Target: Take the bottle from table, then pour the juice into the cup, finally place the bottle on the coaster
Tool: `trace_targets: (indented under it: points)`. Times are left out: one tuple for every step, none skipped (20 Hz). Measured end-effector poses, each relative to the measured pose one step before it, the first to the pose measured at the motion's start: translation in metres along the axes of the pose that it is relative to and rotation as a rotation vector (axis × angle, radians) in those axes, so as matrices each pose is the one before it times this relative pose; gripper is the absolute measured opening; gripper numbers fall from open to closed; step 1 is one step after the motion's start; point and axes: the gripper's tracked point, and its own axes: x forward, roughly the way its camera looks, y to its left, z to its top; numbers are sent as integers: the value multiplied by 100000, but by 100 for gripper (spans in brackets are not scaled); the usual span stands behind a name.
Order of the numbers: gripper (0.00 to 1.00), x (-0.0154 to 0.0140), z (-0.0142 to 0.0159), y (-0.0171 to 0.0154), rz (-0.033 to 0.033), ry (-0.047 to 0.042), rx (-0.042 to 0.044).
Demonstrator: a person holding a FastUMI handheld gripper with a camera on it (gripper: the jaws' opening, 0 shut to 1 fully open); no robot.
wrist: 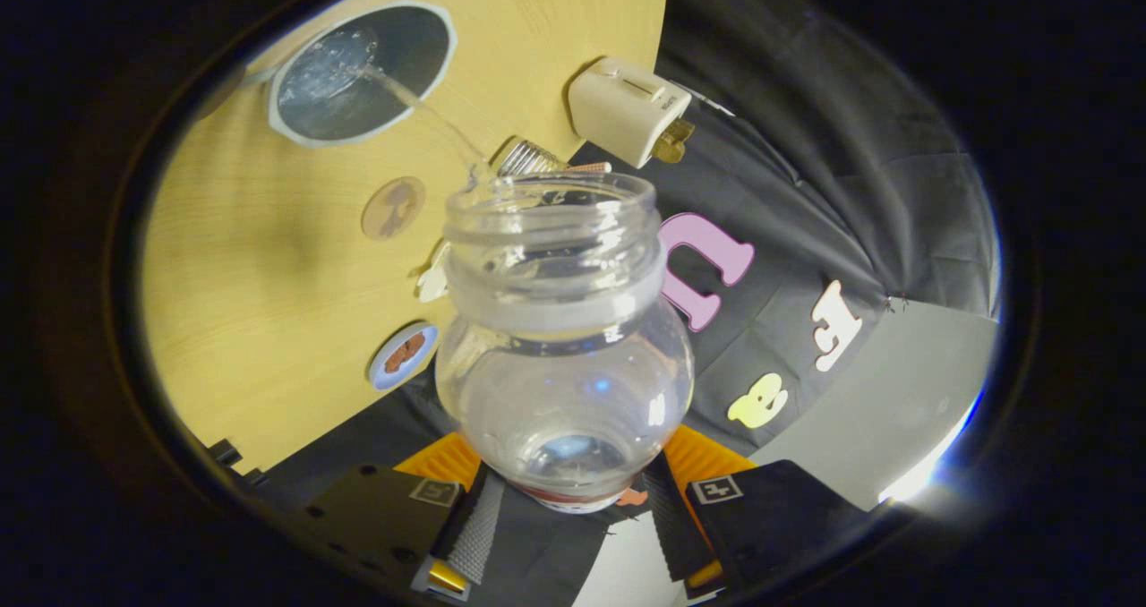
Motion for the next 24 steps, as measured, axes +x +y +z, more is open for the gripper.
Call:
trace_targets:
  points:
    - [79,12,185,-95,-370,-346,-43]
    - [79,9,-66,60,17,-72,-54]
    - [79,31,89,14,217,-373,-207]
    - [79,8,-71,-110,-338,139,-321]
    - [79,-28,105,-51,-262,-369,-137]
    - [79,136,19,36,-152,-122,-109]
    - [79,68,-10,-39,-405,-135,-152]
    - [79,33,142,94,-85,-550,-56]
    - [79,35,27,41,82,1,-130]
    - [79,3,65,54,413,-349,-5]
    - [79,-15,85,40,285,-275,-56]
    - [79,77,207,170,400,-403,-62]
    - [79,-71,163,104,147,-445,42]
    - [79,155,153,235,252,-452,-26]
    - [79,63,136,57,-112,-483,-17]
    - [79,-75,190,54,120,-443,363]
    - [79,41,84,272,693,-164,1180]
    - [79,-72,142,535,1592,55,2132]
    - [79,-149,174,500,1862,-66,3257]
    - [79,-76,60,619,1792,4,3929]
    - [79,-223,203,543,1982,-256,4137]
    - [79,-118,18,704,2205,199,4371]
    - [79,-262,-37,981,3520,431,5204]
    - [79,-293,-220,1235,4300,665,6673]
